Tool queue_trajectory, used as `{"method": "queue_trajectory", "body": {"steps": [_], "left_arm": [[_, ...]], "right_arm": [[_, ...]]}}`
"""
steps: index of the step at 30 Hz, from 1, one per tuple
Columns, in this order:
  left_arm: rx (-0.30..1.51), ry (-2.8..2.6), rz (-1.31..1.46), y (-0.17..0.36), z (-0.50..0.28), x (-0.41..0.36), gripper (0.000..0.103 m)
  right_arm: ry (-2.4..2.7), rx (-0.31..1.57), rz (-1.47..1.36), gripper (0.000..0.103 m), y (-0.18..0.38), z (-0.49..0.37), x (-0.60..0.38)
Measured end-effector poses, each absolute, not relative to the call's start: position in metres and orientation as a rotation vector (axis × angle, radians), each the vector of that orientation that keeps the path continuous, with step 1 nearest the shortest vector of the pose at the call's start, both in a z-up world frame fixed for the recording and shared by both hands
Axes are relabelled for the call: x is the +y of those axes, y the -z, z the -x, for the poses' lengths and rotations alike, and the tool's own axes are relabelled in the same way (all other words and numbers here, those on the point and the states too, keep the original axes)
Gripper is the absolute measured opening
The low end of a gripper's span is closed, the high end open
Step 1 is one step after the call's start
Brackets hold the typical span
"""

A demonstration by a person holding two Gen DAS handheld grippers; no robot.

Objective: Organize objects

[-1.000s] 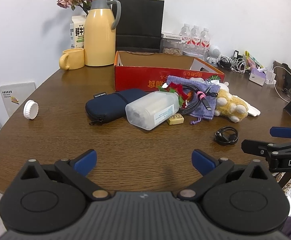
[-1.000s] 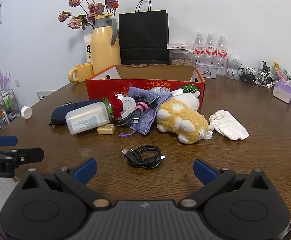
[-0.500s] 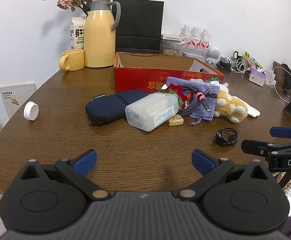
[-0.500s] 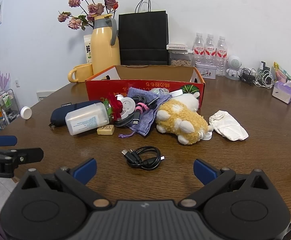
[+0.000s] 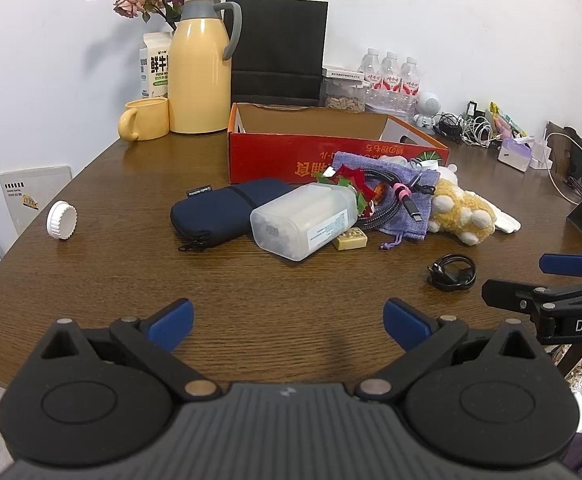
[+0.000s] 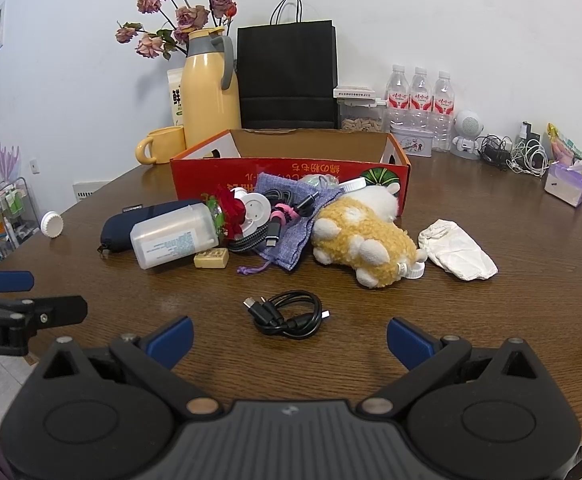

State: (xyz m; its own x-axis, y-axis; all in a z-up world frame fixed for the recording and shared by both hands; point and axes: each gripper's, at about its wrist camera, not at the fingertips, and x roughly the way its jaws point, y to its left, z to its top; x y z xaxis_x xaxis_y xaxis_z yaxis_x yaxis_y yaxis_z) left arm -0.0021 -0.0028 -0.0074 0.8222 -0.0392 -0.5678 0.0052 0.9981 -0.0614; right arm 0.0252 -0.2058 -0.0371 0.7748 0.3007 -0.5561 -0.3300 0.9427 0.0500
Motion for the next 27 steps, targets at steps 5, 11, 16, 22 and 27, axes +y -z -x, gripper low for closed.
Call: {"method": "queue_trajectory", "body": {"steps": [5, 11, 16, 22, 27], "left_arm": [[0.605, 0.023, 0.058, 0.0074, 0.0020, -0.0030, 0.103], [0.605, 0.023, 0.058, 0.0075, 0.0021, -0.0028, 0.103], [0.605, 0.024, 0.058, 0.0075, 0.0021, -0.0028, 0.103], [0.604, 0.024, 0.057, 0.0088, 0.0027, -0.0034, 0.103], [0.605, 0.024, 0.057, 0.0089, 0.0026, -0.0034, 0.103]], "right_arm": [[-0.342, 0.595, 0.051, 0.103, 0.0368, -0.0255, -0.2064], [-0.343, 0.596, 0.051, 0.103, 0.0375, -0.0253, -0.2061], [-0.343, 0.596, 0.052, 0.103, 0.0379, -0.0251, -0.2059], [-0.343, 0.597, 0.052, 0.103, 0.0384, -0.0252, -0.2057], [-0.343, 0.597, 0.052, 0.103, 0.0382, -0.0250, -0.2059]]}}
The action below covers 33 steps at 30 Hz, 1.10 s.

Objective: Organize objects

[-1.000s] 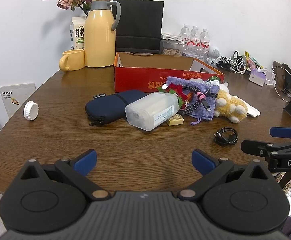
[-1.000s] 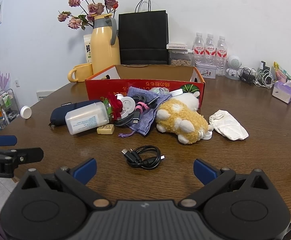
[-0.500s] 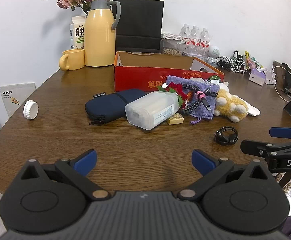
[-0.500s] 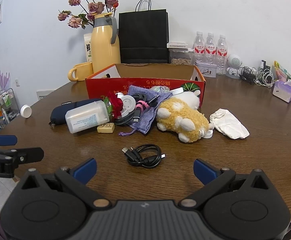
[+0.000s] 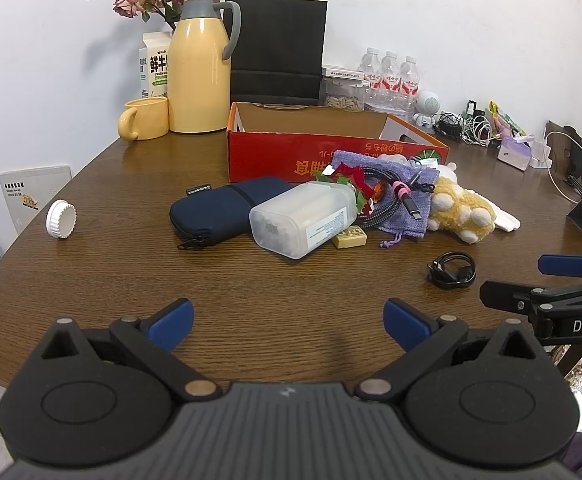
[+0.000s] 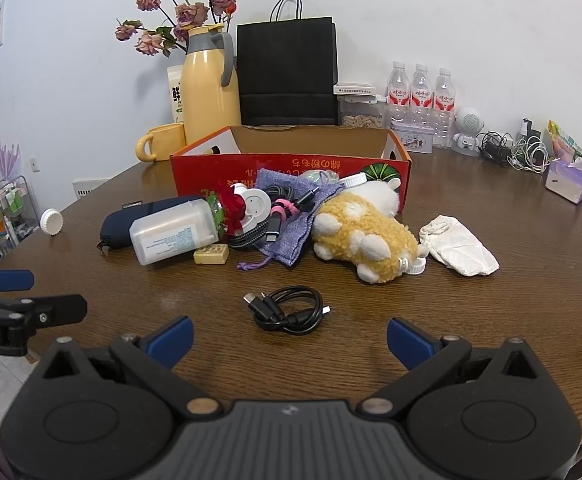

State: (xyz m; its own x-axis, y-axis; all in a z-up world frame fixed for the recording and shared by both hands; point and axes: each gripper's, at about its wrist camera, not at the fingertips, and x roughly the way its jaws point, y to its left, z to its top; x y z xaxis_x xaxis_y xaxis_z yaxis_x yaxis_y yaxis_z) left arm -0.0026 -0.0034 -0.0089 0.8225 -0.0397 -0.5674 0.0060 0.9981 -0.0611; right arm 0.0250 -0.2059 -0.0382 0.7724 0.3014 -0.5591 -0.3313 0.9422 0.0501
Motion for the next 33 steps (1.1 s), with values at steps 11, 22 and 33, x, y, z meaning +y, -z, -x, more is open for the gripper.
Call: {"method": "queue_trajectory", "body": {"steps": [11, 22, 33], "left_arm": [[0.605, 0.024, 0.058, 0.011, 0.004, -0.004, 0.103], [0.611, -0.008, 0.089, 0.017, -0.008, 0.012, 0.103], [0.623, -0.076, 0.117, 0.023, -0.020, 0.039, 0.103]], "right_arm": [[-0.344, 0.597, 0.052, 0.103, 0.038, -0.026, -0.207], [-0.353, 0.623, 0.074, 0.103, 0.059, -0.044, -0.199], [-0.356, 0.626, 0.105, 0.088, 0.078, -0.074, -0.187]]}}
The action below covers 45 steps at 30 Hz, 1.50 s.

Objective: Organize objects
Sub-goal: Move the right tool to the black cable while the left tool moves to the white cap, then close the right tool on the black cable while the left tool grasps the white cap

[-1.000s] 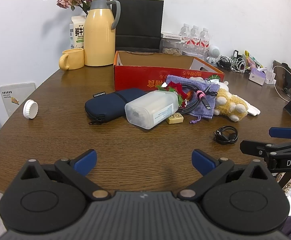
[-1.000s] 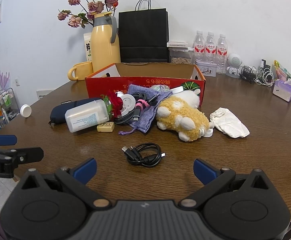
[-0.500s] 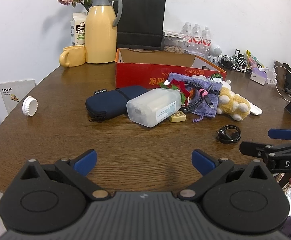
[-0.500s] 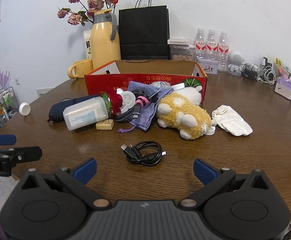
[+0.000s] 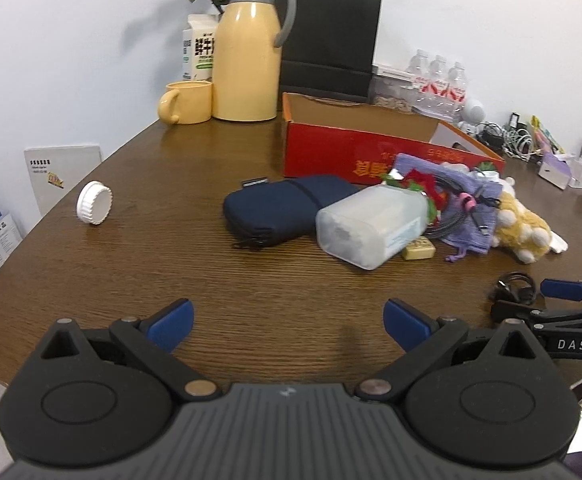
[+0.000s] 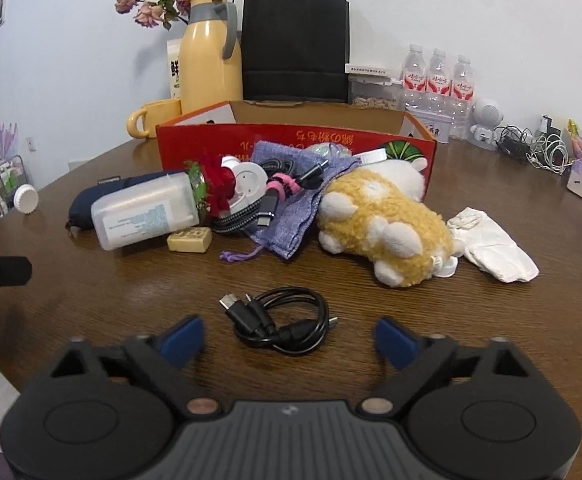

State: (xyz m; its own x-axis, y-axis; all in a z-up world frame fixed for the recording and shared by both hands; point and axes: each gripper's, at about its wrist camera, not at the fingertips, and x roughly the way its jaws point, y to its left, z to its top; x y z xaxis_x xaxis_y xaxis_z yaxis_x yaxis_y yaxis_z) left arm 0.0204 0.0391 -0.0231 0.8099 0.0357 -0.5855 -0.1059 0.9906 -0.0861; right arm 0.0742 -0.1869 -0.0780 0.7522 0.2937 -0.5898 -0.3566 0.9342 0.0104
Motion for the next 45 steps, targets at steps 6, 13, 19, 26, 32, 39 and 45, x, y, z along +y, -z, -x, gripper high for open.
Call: {"method": "queue_trajectory", "body": {"steps": [6, 13, 19, 26, 32, 39, 45], "left_arm": [[0.629, -0.107, 0.124, 0.025, -0.025, 0.050, 0.103], [0.639, -0.135, 0.124, 0.028, -0.031, 0.060, 0.103], [0.612, -0.198, 0.128, 0.024, -0.037, 0.087, 0.103], [0.557, -0.333, 0.083, 0.015, -0.061, 0.143, 0.099], [0.597, -0.334, 0.064, 0.023, -0.097, 0.177, 0.060], [0.603, -0.274, 0.066, 0.029, -0.115, 0.186, 0.015], [0.499, -0.164, 0.050, -0.007, -0.116, 0.150, 0.015]], "right_arm": [[-0.376, 0.593, 0.102, 0.059, 0.078, -0.075, -0.187], [-0.390, 0.575, 0.103, 0.056, 0.077, -0.076, -0.187], [-0.391, 0.554, 0.089, 0.056, 0.072, -0.078, -0.187], [-0.390, 0.507, 0.086, 0.056, 0.058, -0.088, -0.181], [-0.374, 0.495, 0.089, 0.056, 0.051, -0.102, -0.171], [-0.383, 0.494, 0.099, 0.056, 0.049, -0.110, -0.163], [-0.389, 0.451, 0.092, 0.056, 0.034, -0.124, -0.167]]}}
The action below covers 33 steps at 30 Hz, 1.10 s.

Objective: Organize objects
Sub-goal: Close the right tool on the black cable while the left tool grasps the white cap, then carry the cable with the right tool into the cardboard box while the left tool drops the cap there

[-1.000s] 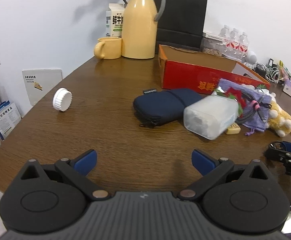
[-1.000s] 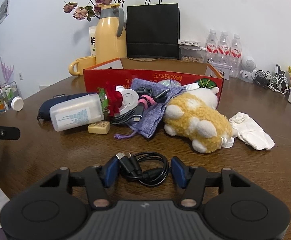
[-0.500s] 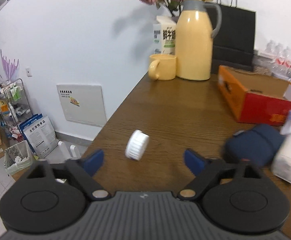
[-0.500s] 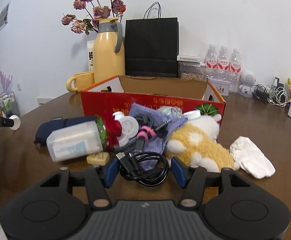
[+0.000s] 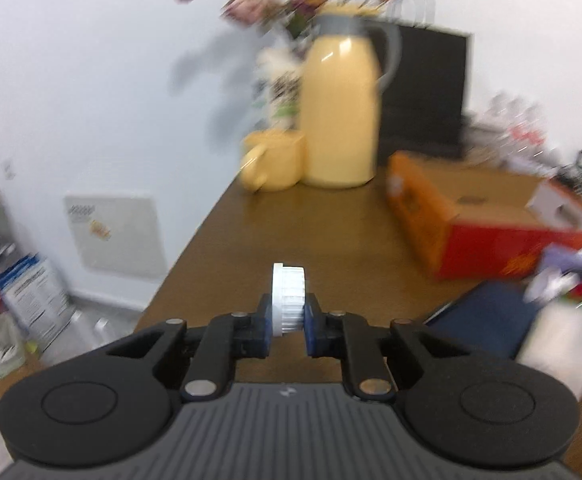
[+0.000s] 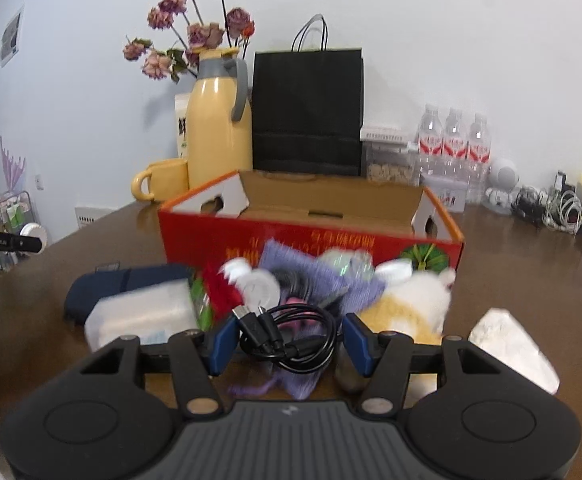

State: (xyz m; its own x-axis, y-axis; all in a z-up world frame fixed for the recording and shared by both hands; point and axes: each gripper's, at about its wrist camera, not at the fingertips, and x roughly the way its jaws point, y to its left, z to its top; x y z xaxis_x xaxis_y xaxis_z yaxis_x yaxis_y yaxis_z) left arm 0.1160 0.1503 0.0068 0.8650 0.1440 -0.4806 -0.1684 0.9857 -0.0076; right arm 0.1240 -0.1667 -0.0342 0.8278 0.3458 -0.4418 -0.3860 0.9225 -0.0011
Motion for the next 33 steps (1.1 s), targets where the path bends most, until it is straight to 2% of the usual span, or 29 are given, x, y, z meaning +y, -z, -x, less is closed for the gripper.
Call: {"method": "queue_trajectory", "body": {"steps": [6, 10, 17, 22, 23, 25, 26, 27, 28, 29, 31, 33], "left_arm": [[0.417, 0.002, 0.000, -0.050, -0.157, 0.079, 0.015], [0.430, 0.069, -0.009, -0.063, -0.204, 0.031, 0.015], [0.560, 0.067, -0.009, -0.045, -0.285, -0.016, 0.015], [0.647, 0.038, -0.006, -0.025, -0.317, -0.020, 0.018], [0.655, 0.034, -0.004, -0.023, -0.318, -0.019, 0.021], [0.654, 0.029, -0.007, -0.020, -0.318, -0.018, 0.049], [0.645, 0.025, -0.011, -0.021, -0.316, -0.019, 0.062], [0.635, 0.016, -0.017, -0.021, -0.314, -0.019, 0.067], [0.626, 0.008, -0.022, -0.021, -0.312, -0.018, 0.078], [0.615, 0.000, -0.028, -0.023, -0.310, -0.019, 0.090], [0.597, -0.025, -0.034, -0.026, -0.306, -0.019, 0.101], [0.584, -0.038, -0.042, -0.031, -0.300, -0.019, 0.103]], "right_arm": [[-0.376, 0.383, 0.111, 0.056, 0.005, -0.164, -0.168], [-0.373, 0.391, 0.124, 0.056, -0.011, -0.210, -0.163], [-0.349, 0.553, 0.158, 0.056, 0.001, -0.300, -0.155], [-0.351, 0.631, 0.180, 0.056, 0.017, -0.327, -0.151], [-0.352, 0.640, 0.186, 0.057, 0.019, -0.329, -0.150], [-0.356, 0.645, 0.198, 0.062, 0.022, -0.329, -0.150], [-0.356, 0.643, 0.197, 0.073, 0.023, -0.328, -0.150], [-0.355, 0.640, 0.196, 0.080, 0.023, -0.327, -0.151], [-0.354, 0.632, 0.192, 0.090, 0.022, -0.326, -0.152], [-0.350, 0.622, 0.187, 0.093, 0.021, -0.324, -0.153], [-0.348, 0.612, 0.180, 0.095, 0.018, -0.321, -0.155], [-0.345, 0.602, 0.175, 0.099, 0.014, -0.317, -0.156]]}}
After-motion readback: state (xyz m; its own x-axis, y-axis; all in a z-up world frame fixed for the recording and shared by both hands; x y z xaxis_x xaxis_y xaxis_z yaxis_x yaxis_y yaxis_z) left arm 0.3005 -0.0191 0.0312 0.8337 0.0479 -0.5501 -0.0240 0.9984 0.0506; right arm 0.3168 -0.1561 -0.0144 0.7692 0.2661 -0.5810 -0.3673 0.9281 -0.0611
